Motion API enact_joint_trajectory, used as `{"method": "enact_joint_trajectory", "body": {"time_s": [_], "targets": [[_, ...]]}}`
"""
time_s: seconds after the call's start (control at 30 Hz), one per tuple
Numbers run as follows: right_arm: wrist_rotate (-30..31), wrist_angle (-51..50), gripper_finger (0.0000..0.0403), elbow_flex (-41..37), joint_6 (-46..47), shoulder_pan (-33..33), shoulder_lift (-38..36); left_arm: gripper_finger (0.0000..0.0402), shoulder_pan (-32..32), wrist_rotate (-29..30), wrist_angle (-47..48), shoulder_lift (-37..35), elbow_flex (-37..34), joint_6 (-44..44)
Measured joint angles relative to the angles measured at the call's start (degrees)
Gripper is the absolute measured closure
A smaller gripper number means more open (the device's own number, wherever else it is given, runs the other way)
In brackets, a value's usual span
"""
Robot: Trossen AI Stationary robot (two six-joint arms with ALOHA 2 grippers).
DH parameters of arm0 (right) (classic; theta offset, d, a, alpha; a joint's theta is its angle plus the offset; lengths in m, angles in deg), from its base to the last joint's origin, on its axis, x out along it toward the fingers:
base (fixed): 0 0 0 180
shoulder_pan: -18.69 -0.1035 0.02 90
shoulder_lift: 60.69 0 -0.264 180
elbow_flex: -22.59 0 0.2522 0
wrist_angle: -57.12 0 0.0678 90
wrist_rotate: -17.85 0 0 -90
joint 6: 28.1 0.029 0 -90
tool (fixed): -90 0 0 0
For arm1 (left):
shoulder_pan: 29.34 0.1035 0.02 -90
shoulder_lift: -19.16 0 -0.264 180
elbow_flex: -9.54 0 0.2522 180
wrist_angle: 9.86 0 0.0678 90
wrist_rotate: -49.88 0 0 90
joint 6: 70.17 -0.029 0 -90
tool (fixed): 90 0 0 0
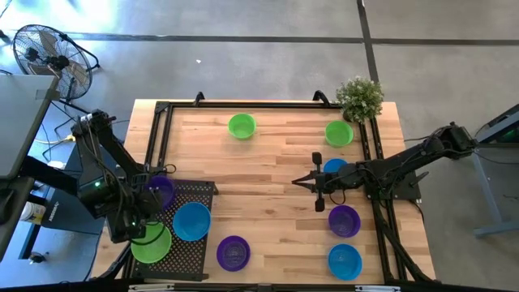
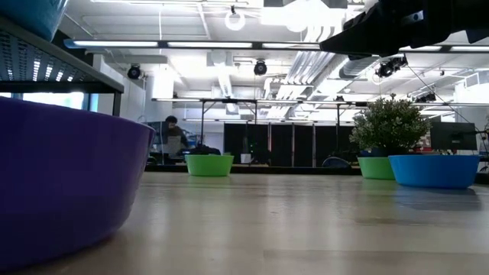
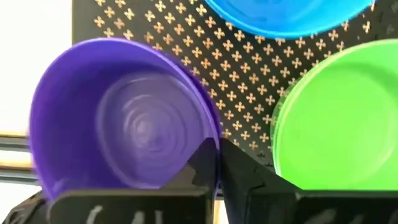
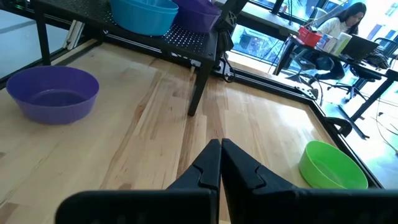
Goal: Pick & Place Mini bowls
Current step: Stack the violet bowl on the other violet bowl on the shelf
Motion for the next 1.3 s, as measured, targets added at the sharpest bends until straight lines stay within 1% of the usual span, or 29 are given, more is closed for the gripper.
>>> {"method": "enact_joint_trajectory", "body": {"time_s": [0.1, 0.23, 0.4, 0.57, 0.73, 0.93, 1.03, 1.17, 1.3], "targets": [[0.0, 0.0, 0.0402, 0.0, 0.0, 0.0, 0.0, 0.0390, 0.0, 0.0, 0.0, 0.0, 0.0, -0.1], [0.0, 0.0, 0.0403, 0.0, 0.0, 0.0, 0.0, 0.0397, 0.0, 0.4, 0.0, 0.0, 0.0, -1.6], [0.0, 0.0, 0.0403, 0.0, 0.0, 0.0, 0.0, 0.0398, 0.0, 1.7, 0.0, 0.5, 0.0, -2.4], [0.0, 0.0, 0.0403, 0.0, 0.0, 0.0, 0.0, 0.0396, 0.0, 1.0, 0.0, 1.8, 0.0, -2.5], [0.0, 0.0, 0.0403, 0.0, 0.0, 0.0, 0.0, 0.0366, 0.0, -0.4, 0.0, 3.6, 0.0, -2.1], [0.0, 0.0, 0.0402, 0.0, 0.0, 0.0, 0.0, 0.0303, 0.0, -0.7, 0.0, 3.8, 0.0, -0.5], [0.0, 0.0, 0.0403, 0.0, 0.0, 0.0, 0.0, 0.0279, 0.0, -1.2, 0.0, 3.8, 0.0, -0.6], [0.0, 0.0, 0.0403, 0.0, 0.0, 0.0, 0.0, 0.0270, 0.0, -1.2, -0.9, 3.8, 0.0, -1.1], [0.0, 0.0, 0.0403, 0.0, 0.0, 0.0, 0.0, 0.0284, 0.0, -2.0, -3.7, 3.8, 0.0, -3.3]]}}
